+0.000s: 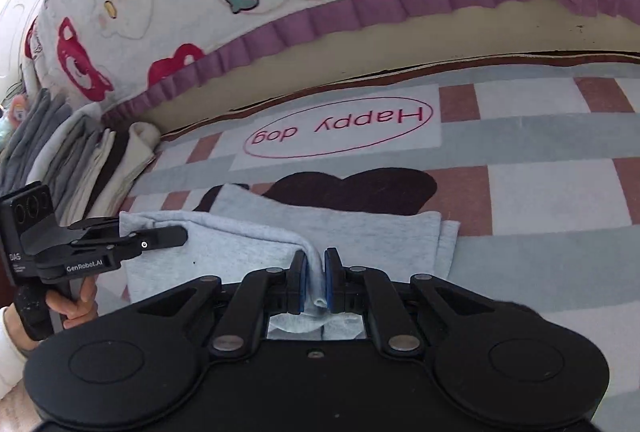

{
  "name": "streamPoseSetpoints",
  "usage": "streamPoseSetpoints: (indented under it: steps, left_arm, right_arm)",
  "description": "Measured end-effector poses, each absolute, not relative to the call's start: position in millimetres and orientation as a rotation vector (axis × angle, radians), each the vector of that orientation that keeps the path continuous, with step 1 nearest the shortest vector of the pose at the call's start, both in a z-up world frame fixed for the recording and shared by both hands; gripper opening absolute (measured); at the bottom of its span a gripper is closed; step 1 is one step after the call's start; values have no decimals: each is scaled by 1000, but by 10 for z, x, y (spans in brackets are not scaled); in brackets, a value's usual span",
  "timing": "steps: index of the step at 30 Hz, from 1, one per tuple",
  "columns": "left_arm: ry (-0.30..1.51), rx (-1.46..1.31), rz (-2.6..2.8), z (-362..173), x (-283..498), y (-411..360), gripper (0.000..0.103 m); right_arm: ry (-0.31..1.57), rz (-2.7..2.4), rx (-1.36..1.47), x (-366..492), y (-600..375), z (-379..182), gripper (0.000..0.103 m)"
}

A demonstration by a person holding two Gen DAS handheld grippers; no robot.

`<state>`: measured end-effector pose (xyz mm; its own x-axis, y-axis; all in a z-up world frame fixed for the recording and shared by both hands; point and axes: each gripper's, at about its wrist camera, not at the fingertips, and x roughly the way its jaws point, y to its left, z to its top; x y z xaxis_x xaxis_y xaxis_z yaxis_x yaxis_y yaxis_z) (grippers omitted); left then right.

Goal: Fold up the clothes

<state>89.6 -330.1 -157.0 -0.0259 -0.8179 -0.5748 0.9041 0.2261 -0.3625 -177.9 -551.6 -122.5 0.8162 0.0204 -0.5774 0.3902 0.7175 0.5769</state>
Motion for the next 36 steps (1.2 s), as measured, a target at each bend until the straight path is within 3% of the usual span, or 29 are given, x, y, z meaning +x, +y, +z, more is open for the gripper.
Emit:
streamPoseSetpoints:
  steps: [2,3,5,7,9,12,18,22,23,24,30,32,33,34,36]
  left_arm:
    - [811,121,-1375,-1641,924,-3369,13]
    - [820,119,-1377,-1665,951,-3397,12]
    - [814,142,-1374,-1700,968,-3470,10]
    - [802,180,-1360,-1706,943,-3534,10]
    - [803,196,-1358,-1709,928,-3576,10]
    - [797,179,-1384,-1687,956,-3542,10]
    - [872,90,-1368,-1775,1080,-3467,11]
    - [880,67,-1387,-1812,1119,-3437,10]
    - [867,58,-1398,-1806,1119,-3429,10]
    - [846,51,-1407,-1781,1113,-3430,10]
    - [734,114,-1380,-1584,1106,-3563,11]
    - [777,166,-1320,-1682,1158,-3606,22]
    - [806,212,-1239,-1774,1188,-3614,37]
    - [822,235,-1165,-1847,1220,-3585,43]
    - [866,157,-1160,-1894,1322,-3449,42]
  right_arm:
    - [569,-234,834,-1767,-5655,-1360,15]
    - [556,-242,875,-1761,-5724,-1427,28]
    - [531,-258,957,-1749,-5862,-1561,45]
    - [505,-273,1039,-1737,-6000,-1695,47]
    - [419,-218,1168,-1849,-6030,-1776,57]
    - [353,-222,1215,-1984,-5917,-1772,59]
    - [517,-324,874,-1946,-5464,-1615,66]
    - [568,-375,847,-1908,-5412,-1790,67]
    - [550,-386,847,-1889,-5435,-1844,52]
    - [539,-378,847,-1858,-5471,-1886,22]
    - [480,-402,827,-1677,-5606,-1756,19]
    - [526,-423,828,-1588,-5660,-1808,19]
    - [537,-437,823,-1556,-5667,-1842,19]
    - [549,-451,819,-1524,-5674,-1877,19]
    - [557,-476,812,-1481,-5673,-1916,19]
